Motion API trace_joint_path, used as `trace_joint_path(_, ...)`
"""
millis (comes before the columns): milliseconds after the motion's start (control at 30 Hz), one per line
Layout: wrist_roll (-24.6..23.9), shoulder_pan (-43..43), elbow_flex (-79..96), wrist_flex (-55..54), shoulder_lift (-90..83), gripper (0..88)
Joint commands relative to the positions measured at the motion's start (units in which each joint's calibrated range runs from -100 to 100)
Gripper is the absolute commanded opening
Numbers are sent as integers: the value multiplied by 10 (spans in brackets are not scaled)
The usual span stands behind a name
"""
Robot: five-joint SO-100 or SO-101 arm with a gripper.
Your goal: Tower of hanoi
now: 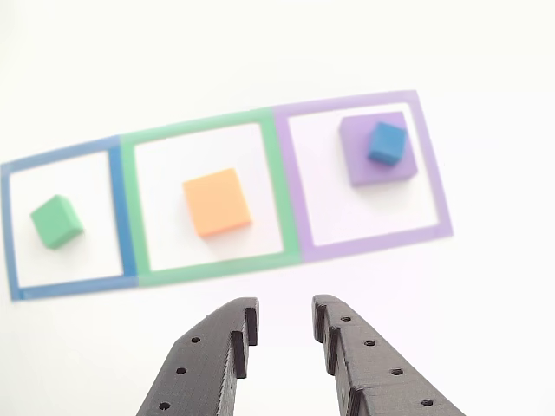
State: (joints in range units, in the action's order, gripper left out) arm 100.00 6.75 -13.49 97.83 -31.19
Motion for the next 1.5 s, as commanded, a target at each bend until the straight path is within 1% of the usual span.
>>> trace_joint_path(0,0,-52,-20,9,-33,26)
trace_joint_path(267,0,-144,55,-12,-92,32)
trace_joint_path(400,0,-182,154,-69,-145,48)
trace_joint_path(467,0,-194,212,-105,-169,86)
trace_joint_path(567,0,-201,301,-164,-197,231)
trace_joint_path(633,0,-204,367,-216,-211,265)
trace_joint_path(700,0,-206,449,-292,-227,293)
trace_joint_path(833,0,-212,623,-488,-247,350)
trace_joint_path(967,0,-209,812,-757,-236,385)
trace_joint_path(1033,0,-207,875,-849,-219,388)
trace_joint_path(1267,0,-226,968,-1083,-95,381)
trace_joint_path(1467,0,-240,956,-1246,68,375)
